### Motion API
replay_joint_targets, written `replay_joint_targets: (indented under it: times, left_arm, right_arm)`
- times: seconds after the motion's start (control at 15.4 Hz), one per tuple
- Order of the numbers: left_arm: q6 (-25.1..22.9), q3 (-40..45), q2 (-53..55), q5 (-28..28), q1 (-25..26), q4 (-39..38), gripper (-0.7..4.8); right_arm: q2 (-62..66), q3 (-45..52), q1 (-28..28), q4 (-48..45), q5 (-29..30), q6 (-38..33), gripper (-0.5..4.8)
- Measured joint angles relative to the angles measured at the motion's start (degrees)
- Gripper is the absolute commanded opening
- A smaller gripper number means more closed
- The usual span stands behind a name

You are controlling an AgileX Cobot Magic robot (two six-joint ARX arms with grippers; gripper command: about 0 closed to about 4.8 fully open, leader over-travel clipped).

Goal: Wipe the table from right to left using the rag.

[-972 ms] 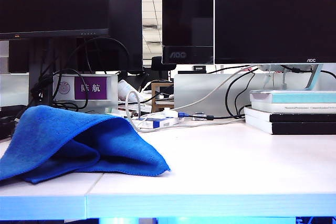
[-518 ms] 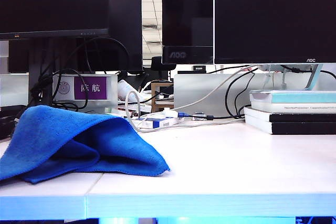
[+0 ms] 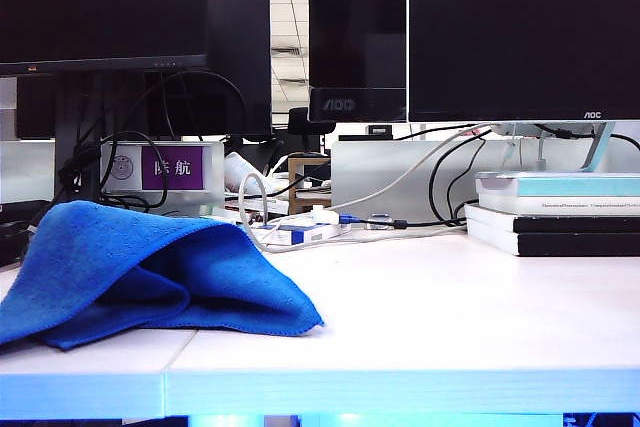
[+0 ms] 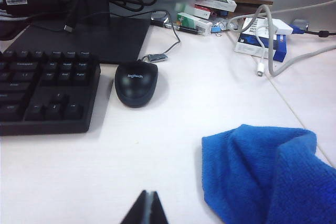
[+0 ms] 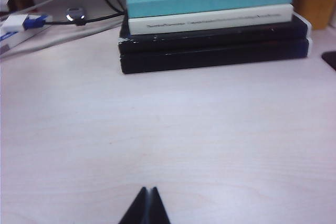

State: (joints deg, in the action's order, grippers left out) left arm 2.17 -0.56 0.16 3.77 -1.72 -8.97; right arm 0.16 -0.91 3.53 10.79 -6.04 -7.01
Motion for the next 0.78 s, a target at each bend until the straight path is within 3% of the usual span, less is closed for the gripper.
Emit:
replay_joint_targets:
  times: [0.78]
  left_arm:
    - [0.0, 0.0, 0.0, 0.0, 0.0, 0.0, -0.02]
  right_arm:
    - [0.0, 0.0, -0.1, 0.0, 0.1, -0.5, -0.01]
